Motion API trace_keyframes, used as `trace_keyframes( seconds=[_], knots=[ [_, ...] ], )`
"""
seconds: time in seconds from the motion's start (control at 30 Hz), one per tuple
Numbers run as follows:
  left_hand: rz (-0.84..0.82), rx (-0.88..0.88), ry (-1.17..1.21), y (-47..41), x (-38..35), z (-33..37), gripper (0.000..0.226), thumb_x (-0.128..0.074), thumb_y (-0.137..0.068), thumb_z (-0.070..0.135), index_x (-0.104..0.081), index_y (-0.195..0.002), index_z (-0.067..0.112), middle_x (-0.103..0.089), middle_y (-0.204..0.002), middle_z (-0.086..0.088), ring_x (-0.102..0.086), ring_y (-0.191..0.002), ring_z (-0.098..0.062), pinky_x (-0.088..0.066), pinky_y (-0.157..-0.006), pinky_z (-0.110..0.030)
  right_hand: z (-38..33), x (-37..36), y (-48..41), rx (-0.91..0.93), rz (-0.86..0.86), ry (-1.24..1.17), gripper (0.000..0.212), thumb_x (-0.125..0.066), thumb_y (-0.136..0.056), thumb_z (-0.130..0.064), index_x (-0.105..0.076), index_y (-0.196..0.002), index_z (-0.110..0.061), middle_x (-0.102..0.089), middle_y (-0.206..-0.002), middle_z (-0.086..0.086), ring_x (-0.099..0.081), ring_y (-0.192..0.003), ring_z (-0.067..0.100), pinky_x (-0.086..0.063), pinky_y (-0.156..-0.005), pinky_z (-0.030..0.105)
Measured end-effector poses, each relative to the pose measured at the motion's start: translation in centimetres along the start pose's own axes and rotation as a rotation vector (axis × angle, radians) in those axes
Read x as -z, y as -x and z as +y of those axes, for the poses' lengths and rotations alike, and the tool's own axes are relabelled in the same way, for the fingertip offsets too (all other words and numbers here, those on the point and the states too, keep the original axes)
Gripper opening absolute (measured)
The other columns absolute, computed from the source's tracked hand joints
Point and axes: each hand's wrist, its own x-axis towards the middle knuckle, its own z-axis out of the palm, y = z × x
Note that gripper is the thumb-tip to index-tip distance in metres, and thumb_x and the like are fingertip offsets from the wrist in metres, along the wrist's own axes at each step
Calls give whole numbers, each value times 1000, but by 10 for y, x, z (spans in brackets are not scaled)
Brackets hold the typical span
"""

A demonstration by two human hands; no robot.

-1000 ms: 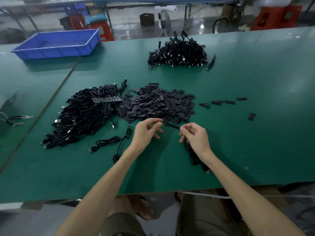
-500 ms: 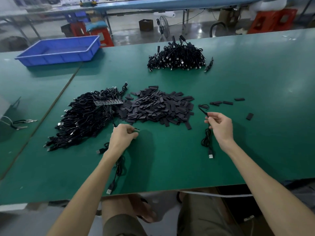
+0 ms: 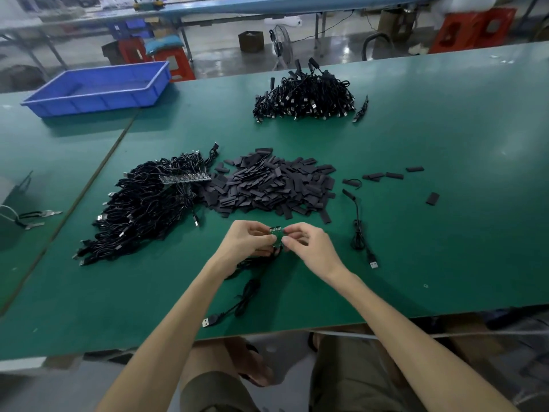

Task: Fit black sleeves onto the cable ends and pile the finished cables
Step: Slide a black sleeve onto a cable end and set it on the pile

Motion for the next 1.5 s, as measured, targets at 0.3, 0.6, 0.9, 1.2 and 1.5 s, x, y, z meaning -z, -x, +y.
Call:
trace_keyframes(
  seconds=[0.3, 0.6, 0.9, 1.2, 1.5],
  knots=[
    [120, -35, -222, 5, -11, 1, 8, -81, -84, 10, -74, -83, 14, -76, -72, -5, -75, -68, -19, -63, -68, -29, 5, -13, -5, -100, 52, -100, 13, -78, -89, -8, -67, -95, -7, -70, -84, 6, -66, -67, 9, -57, -60, 24],
    [236, -126, -377, 5, -21, -2, 8, -80, -83, 13, -74, -84, 18, -74, -73, 3, -70, -62, -13, -60, -63, -25, 14, -22, -3, -49, 154, -91, 17, -81, -87, -13, -65, -84, -16, -72, -77, 3, -71, -67, 16, -62, -66, 35],
    [336, -183, -339, -3, -14, -1, 3, -70, -93, 17, -69, -96, 15, -68, -85, 4, -63, -75, -7, -49, -68, -16, 15, -19, 1, -67, 214, -345, 9, -71, -96, -13, -64, -101, -9, -73, -90, 8, -72, -72, 15, -56, -67, 22],
    [227, -126, 93, 1, 47, -9, 13, -61, -100, 10, -74, -101, 12, -66, -82, 1, -59, -71, -17, -55, -65, -28, 18, -20, -6, -89, 453, -628, 4, -54, -107, -10, -55, -109, -14, -70, -87, 0, -75, -79, 19, -63, -75, 34],
    [550, -191, -988, -8, 45, -37, 37, -51, -95, -10, -66, -125, 6, -55, -116, -11, -47, -107, -30, -37, -93, -39, 16, 6, -19, -75, 454, -456, 16, -61, -104, -13, -72, -109, -24, -74, -85, -6, -67, -70, 3, -50, -62, 18]
  ],
)
